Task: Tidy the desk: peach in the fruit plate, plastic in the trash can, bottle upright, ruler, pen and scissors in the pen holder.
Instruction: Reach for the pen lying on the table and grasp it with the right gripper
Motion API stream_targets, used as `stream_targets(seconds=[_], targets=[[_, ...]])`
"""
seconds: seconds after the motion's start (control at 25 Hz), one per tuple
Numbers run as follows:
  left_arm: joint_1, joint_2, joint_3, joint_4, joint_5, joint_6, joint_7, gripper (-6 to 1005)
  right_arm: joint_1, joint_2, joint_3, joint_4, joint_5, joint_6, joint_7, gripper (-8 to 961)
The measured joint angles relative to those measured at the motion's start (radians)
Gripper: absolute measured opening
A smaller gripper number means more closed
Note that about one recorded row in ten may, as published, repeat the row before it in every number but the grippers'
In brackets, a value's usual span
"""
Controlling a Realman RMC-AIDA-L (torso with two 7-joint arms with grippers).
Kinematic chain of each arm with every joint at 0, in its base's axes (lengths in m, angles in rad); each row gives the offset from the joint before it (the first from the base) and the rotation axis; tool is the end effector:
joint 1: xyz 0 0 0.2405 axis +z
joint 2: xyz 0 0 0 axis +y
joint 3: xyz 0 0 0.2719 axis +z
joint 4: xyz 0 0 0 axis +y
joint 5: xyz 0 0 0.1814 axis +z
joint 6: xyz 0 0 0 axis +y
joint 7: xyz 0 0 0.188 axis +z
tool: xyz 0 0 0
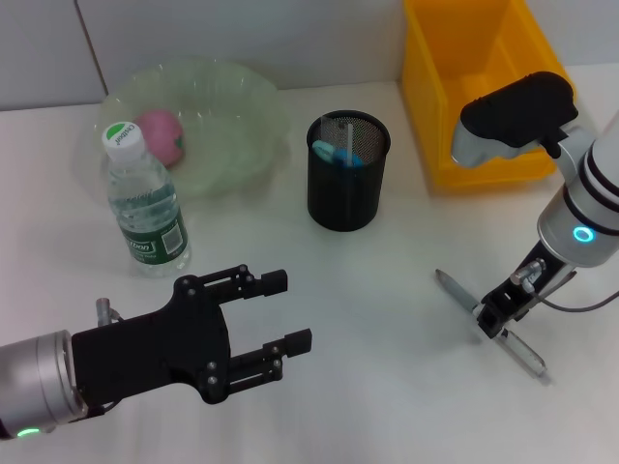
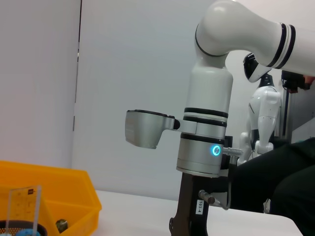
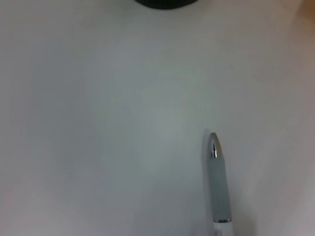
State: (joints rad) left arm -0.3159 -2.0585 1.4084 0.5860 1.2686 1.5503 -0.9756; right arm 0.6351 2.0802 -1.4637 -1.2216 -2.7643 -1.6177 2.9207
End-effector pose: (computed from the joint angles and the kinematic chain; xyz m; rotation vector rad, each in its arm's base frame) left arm -0.2091 0.2536 -0.0799 -2.7573 -0.2403 -1.0722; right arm 0.2604 0.3276 -0.0514 -2.2679 1.3282 -0.7594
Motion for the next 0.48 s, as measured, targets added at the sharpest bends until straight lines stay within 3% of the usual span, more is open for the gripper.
stream_targets(seconds=[0.48], targets=[[-0.001,0.000,0.001,0.000,0.000,0.001,0.000,638,0.003,0.001,-0.001,0.025,0.000,0.018,0.000,315]])
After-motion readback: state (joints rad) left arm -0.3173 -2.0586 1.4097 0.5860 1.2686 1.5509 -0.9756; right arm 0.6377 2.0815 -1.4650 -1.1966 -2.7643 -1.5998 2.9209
